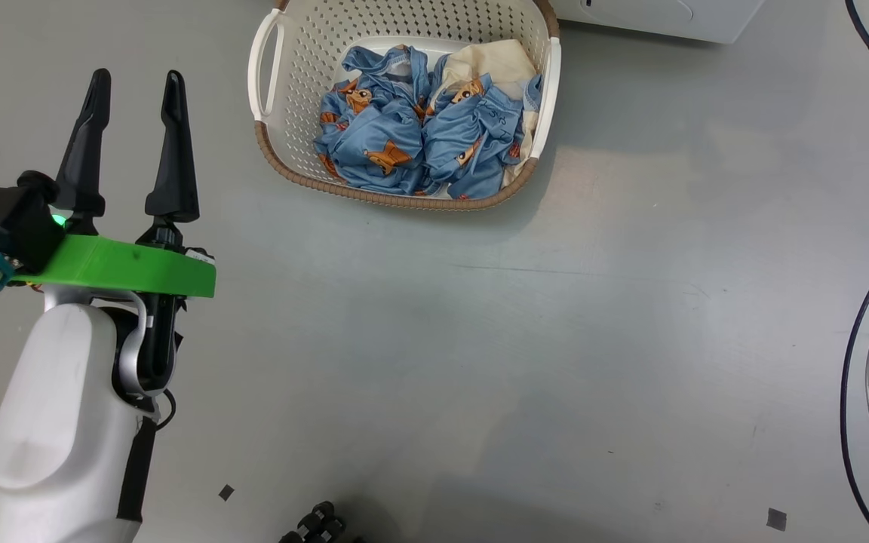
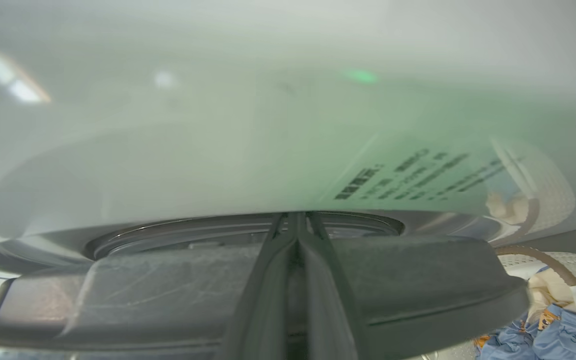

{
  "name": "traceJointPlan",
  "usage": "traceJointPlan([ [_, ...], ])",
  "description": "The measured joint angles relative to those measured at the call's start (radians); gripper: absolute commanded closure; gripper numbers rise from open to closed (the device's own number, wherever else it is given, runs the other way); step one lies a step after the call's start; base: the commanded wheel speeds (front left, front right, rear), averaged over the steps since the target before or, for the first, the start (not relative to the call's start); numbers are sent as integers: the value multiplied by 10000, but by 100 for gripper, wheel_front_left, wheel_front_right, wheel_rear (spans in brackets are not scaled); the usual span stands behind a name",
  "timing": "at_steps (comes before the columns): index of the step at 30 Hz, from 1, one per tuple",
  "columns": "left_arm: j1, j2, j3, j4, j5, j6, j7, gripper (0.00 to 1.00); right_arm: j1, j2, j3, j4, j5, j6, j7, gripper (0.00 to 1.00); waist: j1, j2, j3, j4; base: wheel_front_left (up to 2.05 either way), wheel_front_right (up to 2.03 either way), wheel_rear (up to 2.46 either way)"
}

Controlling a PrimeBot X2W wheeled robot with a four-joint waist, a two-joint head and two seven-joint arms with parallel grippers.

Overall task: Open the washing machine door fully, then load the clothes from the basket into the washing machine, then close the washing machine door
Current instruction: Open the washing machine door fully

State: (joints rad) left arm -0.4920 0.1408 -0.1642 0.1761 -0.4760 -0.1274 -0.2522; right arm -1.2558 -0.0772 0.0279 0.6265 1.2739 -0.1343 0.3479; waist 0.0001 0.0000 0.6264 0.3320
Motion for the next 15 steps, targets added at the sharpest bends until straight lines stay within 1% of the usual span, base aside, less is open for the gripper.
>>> traceJointPlan([
  [9, -67, -38, -10, 6, 2, 0, 0, 0, -78, -199, 71, 397, 0, 0, 614, 100, 0, 0, -17, 81, 0, 0, 0],
  [15, -71, -36, 10, -6, 4, 0, -2, 0, -77, -343, 169, 550, 21, -2, 1231, 100, 0, 0, -76, 82, 0, 0, 0],
])
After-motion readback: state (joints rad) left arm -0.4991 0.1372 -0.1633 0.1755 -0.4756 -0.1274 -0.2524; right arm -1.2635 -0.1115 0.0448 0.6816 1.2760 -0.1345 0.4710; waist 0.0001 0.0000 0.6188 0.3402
